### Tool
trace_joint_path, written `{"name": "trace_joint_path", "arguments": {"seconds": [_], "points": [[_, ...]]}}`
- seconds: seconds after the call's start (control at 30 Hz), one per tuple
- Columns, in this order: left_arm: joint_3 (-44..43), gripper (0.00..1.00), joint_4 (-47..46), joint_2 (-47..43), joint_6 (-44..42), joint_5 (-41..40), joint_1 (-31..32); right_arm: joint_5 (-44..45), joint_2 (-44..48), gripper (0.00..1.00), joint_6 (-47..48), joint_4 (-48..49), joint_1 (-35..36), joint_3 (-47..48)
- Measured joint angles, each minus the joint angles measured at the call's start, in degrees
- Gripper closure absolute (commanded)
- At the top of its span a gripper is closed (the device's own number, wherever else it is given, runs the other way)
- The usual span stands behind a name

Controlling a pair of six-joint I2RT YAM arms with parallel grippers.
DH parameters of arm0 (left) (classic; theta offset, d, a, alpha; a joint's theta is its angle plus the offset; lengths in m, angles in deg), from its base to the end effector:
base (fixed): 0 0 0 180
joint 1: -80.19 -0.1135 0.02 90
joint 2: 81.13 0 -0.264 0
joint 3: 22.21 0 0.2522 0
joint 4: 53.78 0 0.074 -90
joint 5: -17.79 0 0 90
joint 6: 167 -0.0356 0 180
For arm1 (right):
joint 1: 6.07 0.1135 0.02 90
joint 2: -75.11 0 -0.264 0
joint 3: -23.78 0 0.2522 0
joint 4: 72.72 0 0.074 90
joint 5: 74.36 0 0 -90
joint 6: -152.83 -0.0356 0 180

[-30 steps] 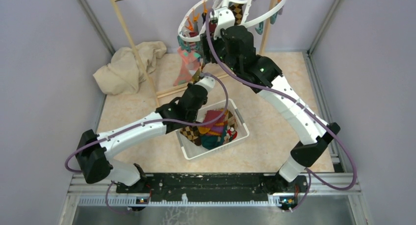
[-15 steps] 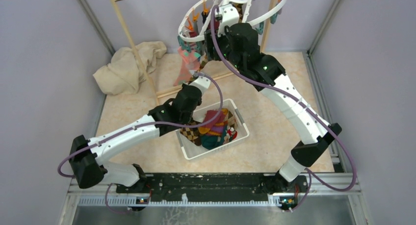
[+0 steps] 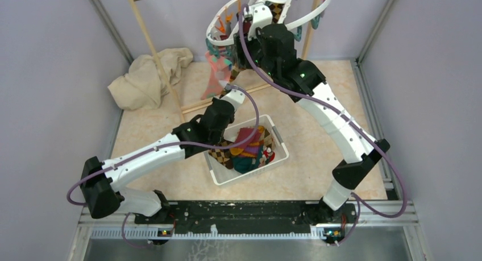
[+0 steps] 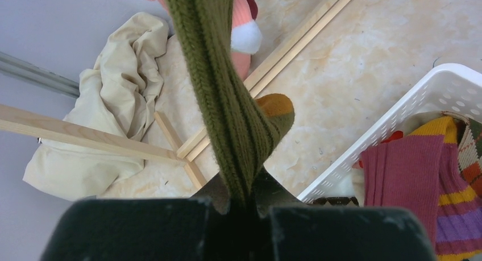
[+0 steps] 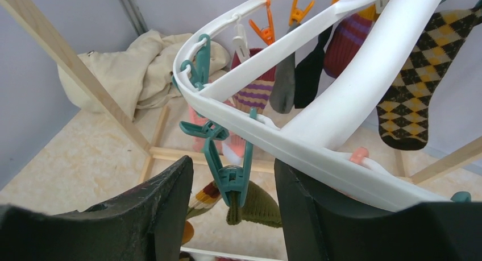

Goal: Remove the socks clipped to the hanger
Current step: Remove the sock from the hanger.

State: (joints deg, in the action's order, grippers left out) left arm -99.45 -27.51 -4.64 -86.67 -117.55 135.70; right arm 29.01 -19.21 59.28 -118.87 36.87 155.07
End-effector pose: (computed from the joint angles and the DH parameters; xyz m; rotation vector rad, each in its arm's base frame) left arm 0.1907 -0.2328 0.3308 0.5776 1.7957 0.2537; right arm 0.2608 0.2315 0.5111 -0.4215 1.6912 0.3960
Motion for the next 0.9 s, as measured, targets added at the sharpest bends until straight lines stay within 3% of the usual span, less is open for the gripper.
{"name": "trace_joint_path", "arguments": {"seconds": [0.9], "points": [[-0.02,1.00,-0.07,0.00,-0.50,0.79,4.00,0.87,-2.58,0.47,0.59,0.70,1.20,0.76]]}}
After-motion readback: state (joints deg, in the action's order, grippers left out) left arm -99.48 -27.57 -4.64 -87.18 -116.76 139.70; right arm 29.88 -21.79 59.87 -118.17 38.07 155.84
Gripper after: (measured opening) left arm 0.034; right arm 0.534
